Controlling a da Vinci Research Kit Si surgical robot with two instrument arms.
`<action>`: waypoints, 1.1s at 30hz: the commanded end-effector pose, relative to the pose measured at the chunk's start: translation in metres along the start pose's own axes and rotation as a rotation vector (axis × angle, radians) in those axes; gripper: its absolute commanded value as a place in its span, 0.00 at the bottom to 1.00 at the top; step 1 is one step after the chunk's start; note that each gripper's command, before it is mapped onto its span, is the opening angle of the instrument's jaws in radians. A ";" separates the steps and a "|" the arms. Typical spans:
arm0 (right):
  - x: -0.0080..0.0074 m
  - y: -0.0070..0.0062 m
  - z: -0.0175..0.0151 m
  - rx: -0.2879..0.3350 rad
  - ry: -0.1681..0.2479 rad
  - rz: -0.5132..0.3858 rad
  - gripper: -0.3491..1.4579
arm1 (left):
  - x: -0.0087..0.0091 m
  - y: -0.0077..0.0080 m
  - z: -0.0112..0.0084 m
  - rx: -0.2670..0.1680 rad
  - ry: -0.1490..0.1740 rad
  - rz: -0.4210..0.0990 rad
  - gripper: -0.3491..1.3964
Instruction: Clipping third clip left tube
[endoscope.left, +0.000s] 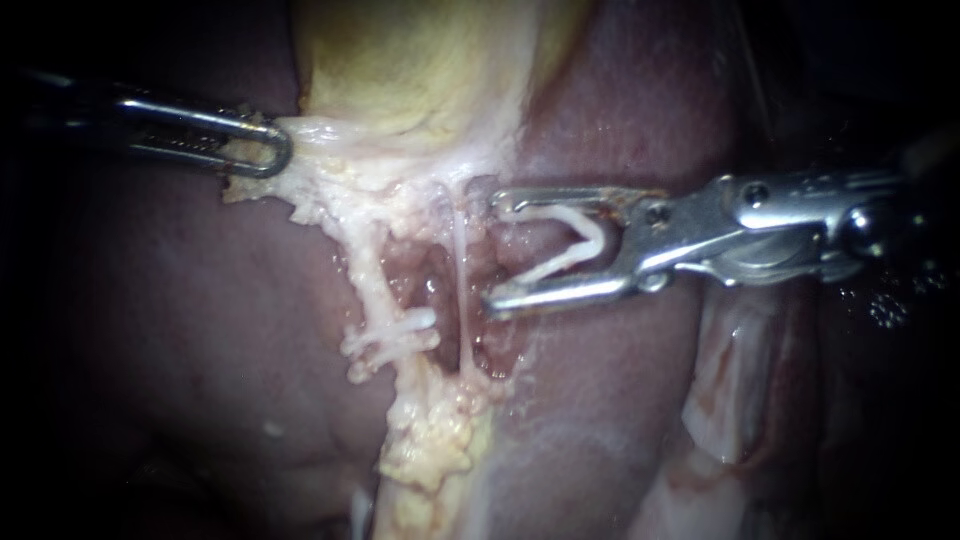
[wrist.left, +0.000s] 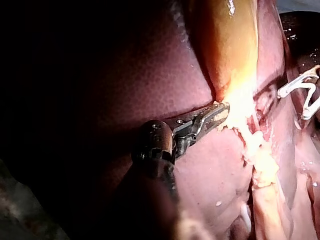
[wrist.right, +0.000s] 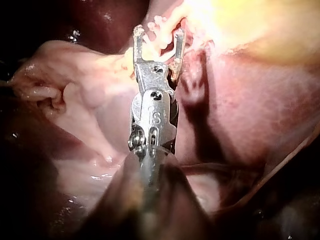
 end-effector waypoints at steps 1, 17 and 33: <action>-0.0005 0.0001 0.0004 0.005 -0.001 0.006 0.46 | 0.0000 0.0001 0.0000 -0.001 -0.001 0.000 0.00; -0.0061 0.0022 0.0041 0.066 -0.006 0.067 0.46 | -0.0002 0.0009 0.0004 -0.009 -0.002 0.004 0.00; -0.0096 0.0053 0.0056 0.087 -0.012 0.079 0.45 | -0.0004 0.0010 0.0007 -0.009 -0.003 0.004 0.00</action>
